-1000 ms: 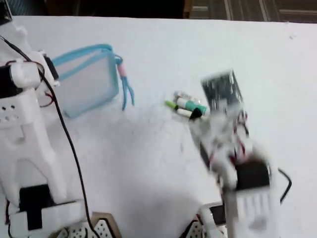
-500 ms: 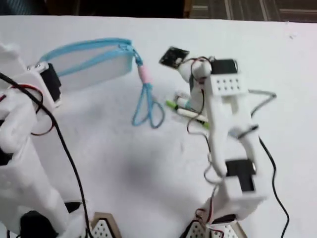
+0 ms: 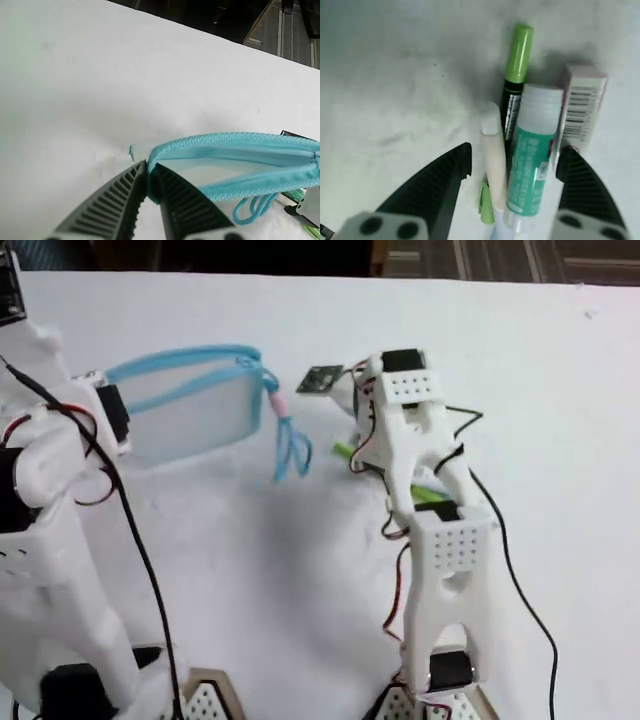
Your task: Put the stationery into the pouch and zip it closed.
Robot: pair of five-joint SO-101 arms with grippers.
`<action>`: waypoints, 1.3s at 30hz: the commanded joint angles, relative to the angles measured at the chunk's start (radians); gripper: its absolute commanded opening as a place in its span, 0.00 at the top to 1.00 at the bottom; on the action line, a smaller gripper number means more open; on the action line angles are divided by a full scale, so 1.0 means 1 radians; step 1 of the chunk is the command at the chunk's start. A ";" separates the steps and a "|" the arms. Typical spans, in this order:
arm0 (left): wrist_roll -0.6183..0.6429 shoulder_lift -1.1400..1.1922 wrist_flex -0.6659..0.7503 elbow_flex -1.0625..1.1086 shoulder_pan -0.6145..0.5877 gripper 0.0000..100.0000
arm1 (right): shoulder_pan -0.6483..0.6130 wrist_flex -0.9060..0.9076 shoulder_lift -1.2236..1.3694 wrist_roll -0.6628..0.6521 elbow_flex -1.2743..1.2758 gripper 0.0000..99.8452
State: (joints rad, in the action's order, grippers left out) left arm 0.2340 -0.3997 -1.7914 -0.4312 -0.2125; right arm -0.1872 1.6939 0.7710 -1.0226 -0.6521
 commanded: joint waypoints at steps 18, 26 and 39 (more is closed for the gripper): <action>-0.002 -0.016 0.000 0.006 -0.025 0.98 | 0.013 0.036 0.145 -0.006 -0.089 0.95; -0.003 -0.019 0.000 0.041 -0.025 0.98 | 0.007 0.068 0.147 -0.008 -0.083 0.83; -0.005 -0.019 0.000 0.041 -0.025 0.98 | -0.045 0.059 0.142 -0.002 0.031 0.88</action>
State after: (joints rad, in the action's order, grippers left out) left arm 0.2325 -0.3997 -1.7914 -0.3821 -0.2309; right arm -0.2240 1.7476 0.9060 -1.0226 -0.6260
